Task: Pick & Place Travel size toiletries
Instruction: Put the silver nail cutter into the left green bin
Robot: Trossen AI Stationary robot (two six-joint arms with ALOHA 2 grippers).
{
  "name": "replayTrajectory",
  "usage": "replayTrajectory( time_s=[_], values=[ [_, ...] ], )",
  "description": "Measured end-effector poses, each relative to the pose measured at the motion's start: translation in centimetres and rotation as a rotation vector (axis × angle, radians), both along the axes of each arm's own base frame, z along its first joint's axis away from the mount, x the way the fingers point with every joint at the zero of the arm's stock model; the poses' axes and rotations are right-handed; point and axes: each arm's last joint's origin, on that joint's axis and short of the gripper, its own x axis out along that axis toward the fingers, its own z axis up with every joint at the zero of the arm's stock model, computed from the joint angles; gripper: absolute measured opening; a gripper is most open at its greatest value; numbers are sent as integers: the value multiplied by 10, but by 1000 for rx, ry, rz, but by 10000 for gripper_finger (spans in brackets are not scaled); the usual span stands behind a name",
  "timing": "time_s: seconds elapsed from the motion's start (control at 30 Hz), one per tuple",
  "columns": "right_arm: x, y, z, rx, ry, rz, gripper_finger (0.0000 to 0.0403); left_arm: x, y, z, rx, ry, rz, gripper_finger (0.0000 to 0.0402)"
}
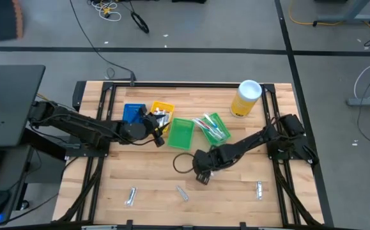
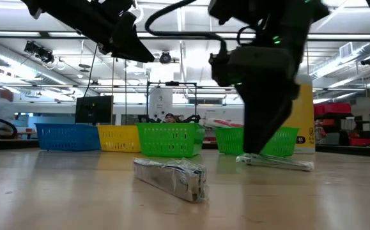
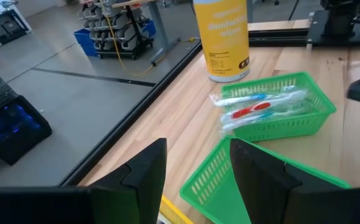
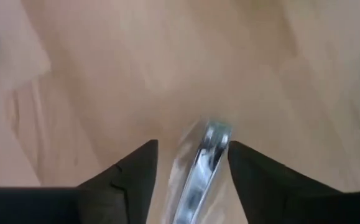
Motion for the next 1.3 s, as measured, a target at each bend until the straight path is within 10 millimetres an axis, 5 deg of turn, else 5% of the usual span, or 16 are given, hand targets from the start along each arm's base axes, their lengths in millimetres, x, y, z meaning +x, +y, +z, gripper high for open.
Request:
replayTrajectory(
  time_s=[0.6, 0.97, 1.3],
  values=[
    [-18, 12, -26, -108, 23, -90, 215, 1, 9, 0, 45, 30, 19, 185],
    [-22, 14, -32, -134, 15, -106, 71, 1, 9, 1, 47, 20, 16, 185],
    [-25, 13, -34, -141, -16, -115, 58, 1, 9, 1, 43, 18, 15, 185]
  ],
)
